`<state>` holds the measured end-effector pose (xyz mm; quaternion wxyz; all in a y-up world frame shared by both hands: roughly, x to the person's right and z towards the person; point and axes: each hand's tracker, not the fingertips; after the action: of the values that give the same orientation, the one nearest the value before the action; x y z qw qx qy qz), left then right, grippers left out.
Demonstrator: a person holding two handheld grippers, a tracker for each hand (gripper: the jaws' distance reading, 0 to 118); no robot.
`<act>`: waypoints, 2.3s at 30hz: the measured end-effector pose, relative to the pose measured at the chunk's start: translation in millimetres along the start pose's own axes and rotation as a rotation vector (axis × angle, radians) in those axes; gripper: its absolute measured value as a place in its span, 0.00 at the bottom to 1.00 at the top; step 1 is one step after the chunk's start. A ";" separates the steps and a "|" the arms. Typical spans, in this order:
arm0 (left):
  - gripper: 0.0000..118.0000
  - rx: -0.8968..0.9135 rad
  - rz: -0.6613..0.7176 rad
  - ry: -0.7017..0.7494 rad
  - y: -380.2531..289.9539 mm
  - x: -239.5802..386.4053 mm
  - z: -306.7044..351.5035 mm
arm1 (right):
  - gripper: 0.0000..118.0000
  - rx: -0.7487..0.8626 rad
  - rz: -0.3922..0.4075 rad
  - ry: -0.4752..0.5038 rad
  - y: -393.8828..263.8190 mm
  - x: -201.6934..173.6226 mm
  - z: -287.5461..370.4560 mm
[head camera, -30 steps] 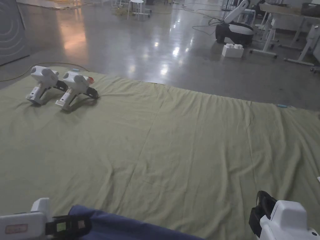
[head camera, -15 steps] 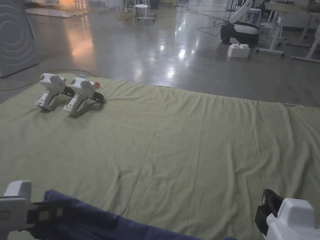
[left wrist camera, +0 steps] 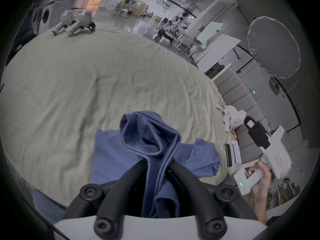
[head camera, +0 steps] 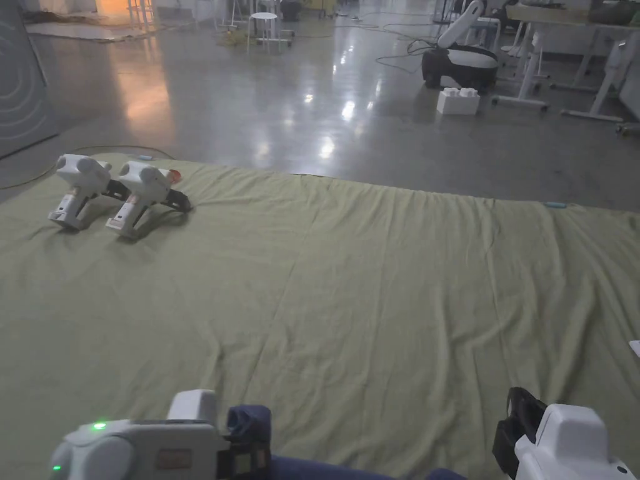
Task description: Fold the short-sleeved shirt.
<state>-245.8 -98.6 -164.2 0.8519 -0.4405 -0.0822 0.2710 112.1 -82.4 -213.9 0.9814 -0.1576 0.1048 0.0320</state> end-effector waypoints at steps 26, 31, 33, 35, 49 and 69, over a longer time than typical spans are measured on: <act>0.36 -0.022 -0.028 0.017 8.2 10.0 -26.9 | 0.00 -0.045 -0.007 -0.040 -10.0 13.9 7.7; 0.13 -0.095 -0.067 0.099 0.0 1.0 -46.7 | 0.00 -0.053 -0.017 -0.035 -12.8 12.8 6.7; 0.10 -0.139 -0.075 0.095 -9.2 -0.3 -64.5 | 0.00 -0.055 -0.017 -0.034 -14.5 12.1 7.0; 0.09 -0.165 -0.091 0.100 -17.8 2.4 -82.8 | 0.00 -0.060 -0.016 -0.031 -15.4 11.2 7.1; 0.09 -0.128 -0.005 -0.020 -32.8 15.5 -140.7 | 0.00 -0.093 -0.002 -0.015 -20.3 8.8 5.6; 0.79 0.059 0.168 -0.137 7.4 -146.4 5.9 | 0.00 -0.010 -0.022 0.004 -4.3 8.1 3.1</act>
<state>-373.8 -169.2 -152.1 0.8313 -0.4009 -0.0951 0.3731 121.1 -85.2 -211.5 0.9807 -0.1636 0.1046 0.0215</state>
